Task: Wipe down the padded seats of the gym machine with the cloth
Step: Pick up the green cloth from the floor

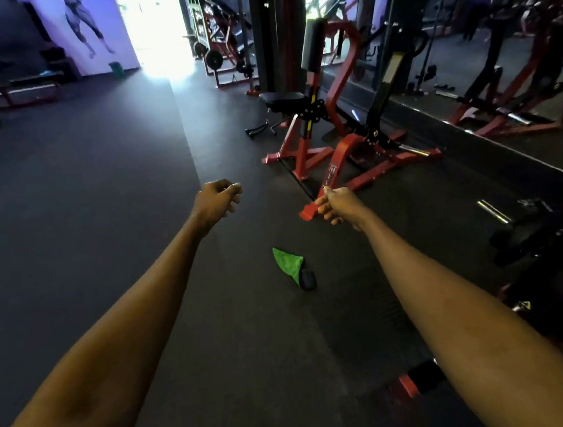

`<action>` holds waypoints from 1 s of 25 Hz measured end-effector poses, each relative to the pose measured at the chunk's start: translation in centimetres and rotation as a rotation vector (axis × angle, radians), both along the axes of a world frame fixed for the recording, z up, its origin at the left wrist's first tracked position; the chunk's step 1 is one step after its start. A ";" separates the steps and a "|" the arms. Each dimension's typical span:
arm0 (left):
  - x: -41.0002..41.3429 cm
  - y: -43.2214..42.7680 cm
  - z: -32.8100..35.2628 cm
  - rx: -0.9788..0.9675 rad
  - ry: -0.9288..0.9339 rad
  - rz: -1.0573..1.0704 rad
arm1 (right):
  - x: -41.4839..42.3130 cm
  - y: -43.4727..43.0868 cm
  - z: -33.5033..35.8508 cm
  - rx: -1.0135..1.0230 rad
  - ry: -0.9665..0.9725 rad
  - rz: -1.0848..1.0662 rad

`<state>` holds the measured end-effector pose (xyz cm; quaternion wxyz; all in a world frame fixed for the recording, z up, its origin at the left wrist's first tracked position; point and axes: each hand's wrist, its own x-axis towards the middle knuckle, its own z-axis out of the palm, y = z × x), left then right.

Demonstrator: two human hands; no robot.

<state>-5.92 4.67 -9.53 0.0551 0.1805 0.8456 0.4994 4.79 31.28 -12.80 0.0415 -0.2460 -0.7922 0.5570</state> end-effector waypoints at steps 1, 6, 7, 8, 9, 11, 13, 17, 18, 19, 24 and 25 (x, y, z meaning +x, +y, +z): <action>-1.5 0.3 -1.0 -0.010 -0.017 -0.004 | -1.5 0.3 -1.1 -0.007 -0.020 -0.001; -11.0 1.5 -5.0 -0.010 -0.082 -0.005 | -9.9 1.6 -4.8 -0.009 -0.086 0.003; -13.2 1.7 -5.8 -0.009 -0.096 -0.011 | -11.8 1.8 -5.4 -0.011 -0.096 -0.011; -15.6 1.9 -6.4 -0.007 -0.111 -0.015 | -13.7 2.1 -5.8 -0.017 -0.104 -0.028; -17.7 2.2 -7.0 -0.012 -0.125 -0.019 | -15.4 2.4 -6.2 -0.016 -0.113 -0.043; -21.7 3.1 -7.9 -0.024 -0.130 -0.031 | -19.0 3.2 -7.3 -0.017 -0.117 -0.064; -25.5 4.0 -8.6 -0.025 -0.145 -0.033 | -22.6 4.1 -8.4 -0.039 -0.138 -0.081; -33.5 6.8 -11.7 -0.069 -0.208 -0.054 | -30.5 6.3 -11.5 -0.087 -0.184 -0.098; -35.7 7.7 -12.7 -0.077 -0.225 -0.051 | -32.5 7.2 -12.6 -0.102 -0.199 -0.101; -37.5 8.6 -13.6 -0.086 -0.238 -0.050 | -34.4 8.0 -13.7 -0.116 -0.211 -0.100; -47.3 15.2 -20.2 -0.151 -0.320 -0.058 | -45.0 13.4 -22.2 -0.205 -0.321 -0.121; -49.2 16.7 -21.8 -0.174 -0.357 -0.065 | -47.0 14.4 -24.2 -0.233 -0.351 -0.134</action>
